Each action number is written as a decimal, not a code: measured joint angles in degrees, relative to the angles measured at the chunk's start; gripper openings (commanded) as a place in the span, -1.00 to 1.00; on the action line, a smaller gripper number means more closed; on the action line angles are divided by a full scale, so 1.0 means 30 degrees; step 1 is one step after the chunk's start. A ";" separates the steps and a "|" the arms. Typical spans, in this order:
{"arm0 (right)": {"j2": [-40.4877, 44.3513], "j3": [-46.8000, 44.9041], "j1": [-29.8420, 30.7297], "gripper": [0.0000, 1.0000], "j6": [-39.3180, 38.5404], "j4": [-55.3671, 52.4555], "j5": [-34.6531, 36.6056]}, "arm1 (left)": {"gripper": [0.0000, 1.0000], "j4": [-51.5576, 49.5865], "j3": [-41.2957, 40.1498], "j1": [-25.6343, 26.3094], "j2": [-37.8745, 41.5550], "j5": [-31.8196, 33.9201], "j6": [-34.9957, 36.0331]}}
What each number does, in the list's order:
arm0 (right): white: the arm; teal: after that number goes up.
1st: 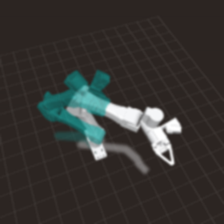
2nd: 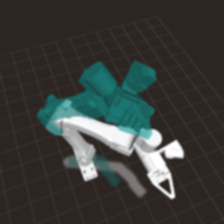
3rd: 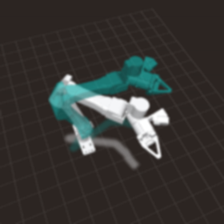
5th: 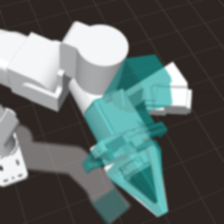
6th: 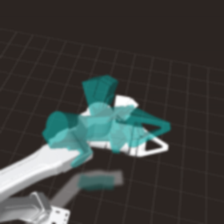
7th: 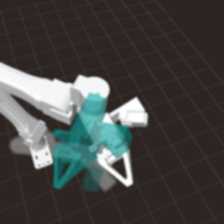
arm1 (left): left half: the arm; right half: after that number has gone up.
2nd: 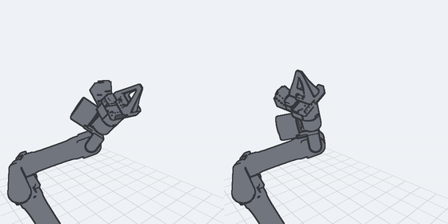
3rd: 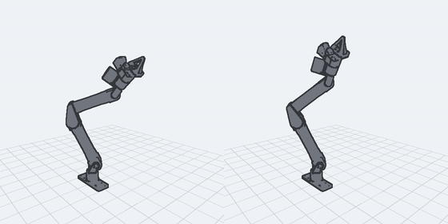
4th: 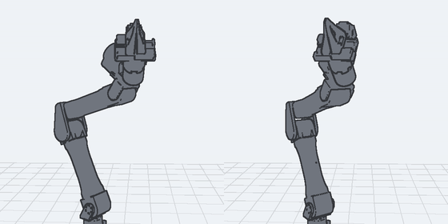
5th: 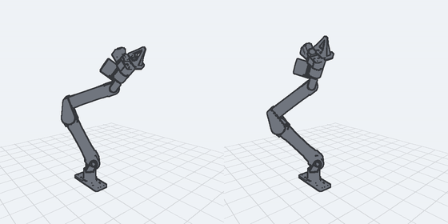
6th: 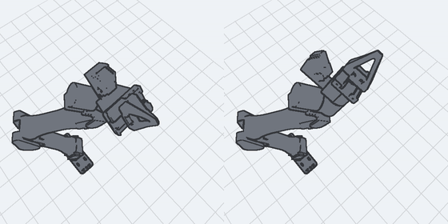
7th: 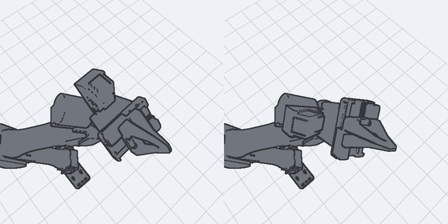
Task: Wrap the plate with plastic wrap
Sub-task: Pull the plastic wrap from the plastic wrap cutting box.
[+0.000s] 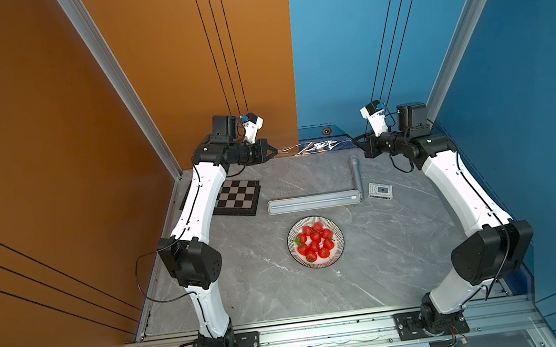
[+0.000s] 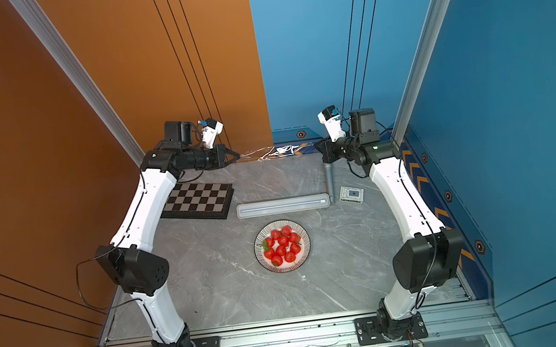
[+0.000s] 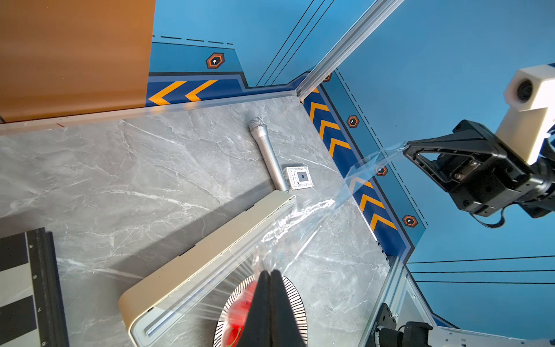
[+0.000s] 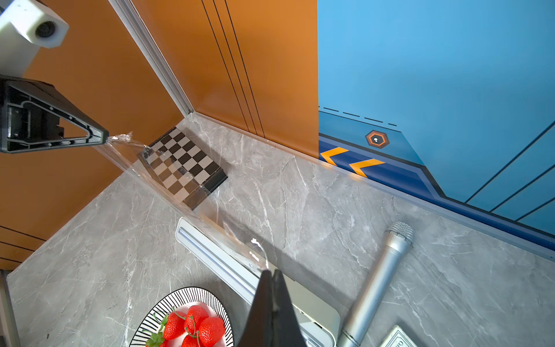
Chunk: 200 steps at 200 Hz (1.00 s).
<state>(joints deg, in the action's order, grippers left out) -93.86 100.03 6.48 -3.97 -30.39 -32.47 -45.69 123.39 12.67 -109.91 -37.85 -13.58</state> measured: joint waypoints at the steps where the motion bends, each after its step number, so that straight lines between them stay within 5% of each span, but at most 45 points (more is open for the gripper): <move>1: 0.0000 0.0007 0.0000 -1.00 0.0000 0.0000 0.0000 | -1.00 0.0000 0.0022 0.0000 0.0000 0.0000 0.0000; 200: 0.0000 0.1894 0.0102 -1.00 0.0153 0.0029 0.0393 | -1.00 -0.0022 0.2237 -0.0109 0.0029 0.0058 -0.0466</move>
<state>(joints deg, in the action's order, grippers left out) -93.86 105.71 6.79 -3.51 -30.30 -31.29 -45.76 130.10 12.34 -109.82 -37.67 -14.98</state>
